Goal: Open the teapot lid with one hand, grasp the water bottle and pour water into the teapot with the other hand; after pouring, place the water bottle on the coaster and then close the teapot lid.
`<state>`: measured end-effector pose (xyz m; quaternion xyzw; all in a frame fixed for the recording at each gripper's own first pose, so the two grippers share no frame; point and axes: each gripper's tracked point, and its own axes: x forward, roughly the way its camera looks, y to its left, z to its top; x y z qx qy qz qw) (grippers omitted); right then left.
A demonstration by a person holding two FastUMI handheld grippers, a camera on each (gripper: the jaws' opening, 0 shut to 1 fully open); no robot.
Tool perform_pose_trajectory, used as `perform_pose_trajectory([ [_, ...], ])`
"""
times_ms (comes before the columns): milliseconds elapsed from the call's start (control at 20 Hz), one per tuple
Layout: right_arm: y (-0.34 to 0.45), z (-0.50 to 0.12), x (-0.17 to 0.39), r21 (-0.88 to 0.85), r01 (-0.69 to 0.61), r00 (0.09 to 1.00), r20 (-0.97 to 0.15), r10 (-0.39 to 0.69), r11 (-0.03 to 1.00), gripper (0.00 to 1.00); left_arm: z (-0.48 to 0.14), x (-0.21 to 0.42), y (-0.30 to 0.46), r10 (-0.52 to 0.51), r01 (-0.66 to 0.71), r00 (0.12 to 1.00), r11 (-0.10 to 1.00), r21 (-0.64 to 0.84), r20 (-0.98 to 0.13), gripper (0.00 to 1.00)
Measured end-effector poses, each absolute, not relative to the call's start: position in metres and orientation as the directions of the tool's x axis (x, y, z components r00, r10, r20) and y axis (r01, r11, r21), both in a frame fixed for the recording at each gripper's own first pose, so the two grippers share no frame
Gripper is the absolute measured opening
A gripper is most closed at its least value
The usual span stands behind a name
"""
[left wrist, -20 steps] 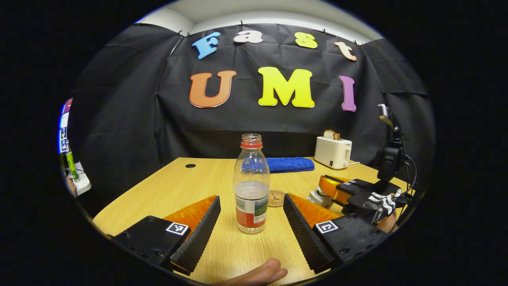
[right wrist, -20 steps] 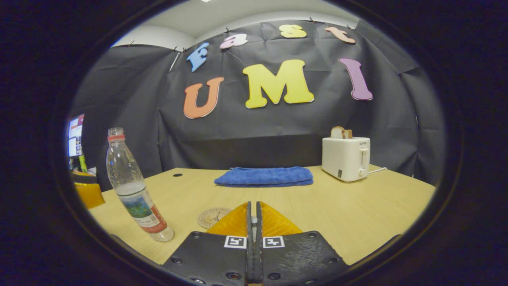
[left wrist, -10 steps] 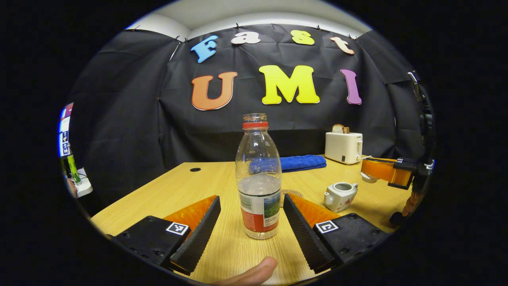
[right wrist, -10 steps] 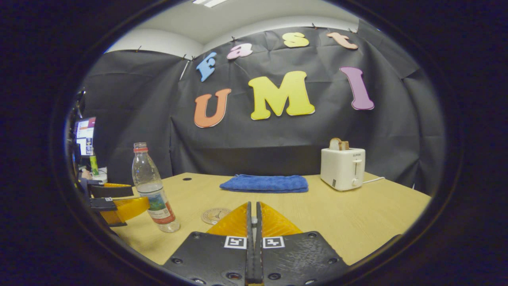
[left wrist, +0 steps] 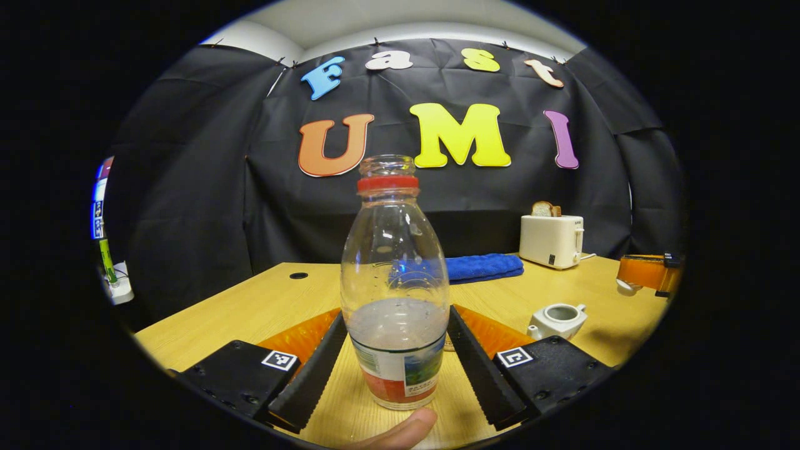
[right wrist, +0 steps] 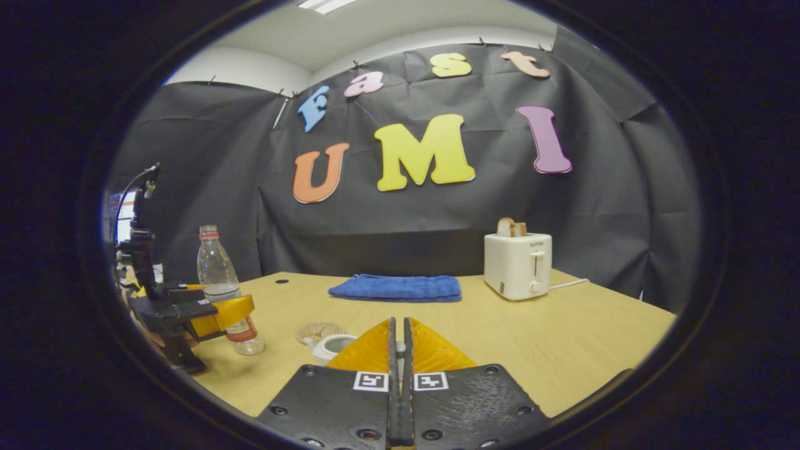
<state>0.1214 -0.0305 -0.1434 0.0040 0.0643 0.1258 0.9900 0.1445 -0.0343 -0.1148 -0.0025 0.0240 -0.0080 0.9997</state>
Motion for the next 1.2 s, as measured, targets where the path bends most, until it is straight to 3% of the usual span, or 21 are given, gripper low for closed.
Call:
perform_pose_trajectory([
  [150, -0.034, -0.143, 0.122, 0.032, -0.244, 0.960, -0.132, 0.246, 0.969, 0.00, -0.113, 0.143, -0.043, -0.053, 0.052, 0.998, 0.998, -0.037, -0.033, 0.93],
  [200, -0.033, -0.142, 0.120, 0.031, -0.247, 0.960, -0.129, 0.249, 0.969, 0.00, -0.113, 0.139, -0.044, -0.057, 0.055, 0.998, 0.998, -0.036, -0.037, 0.80],
  [300, -0.032, -0.141, 0.118, 0.023, -0.248, 0.961, -0.124, 0.249, 0.968, 0.00, -0.115, 0.137, -0.045, -0.050, 0.051, 0.997, 0.999, 0.017, -0.052, 0.77],
  [600, -0.033, -0.148, 0.116, 0.016, -0.252, 0.956, -0.149, 0.251, 0.968, 0.00, -0.099, 0.130, -0.047, 0.015, 0.017, 0.995, 0.951, 0.310, -0.102, 0.76],
  [1000, -0.041, -0.153, 0.113, 0.016, -0.249, 0.954, -0.166, 0.248, 0.968, 0.00, -0.112, 0.151, -0.056, 0.078, 0.075, 0.981, 0.699, 0.711, -0.180, 0.76],
  [1200, -0.050, -0.152, 0.115, 0.009, -0.230, 0.960, -0.164, 0.229, 0.973, 0.00, -0.117, 0.159, -0.059, 0.117, 0.090, 0.972, 0.619, 0.780, -0.206, 0.75],
])
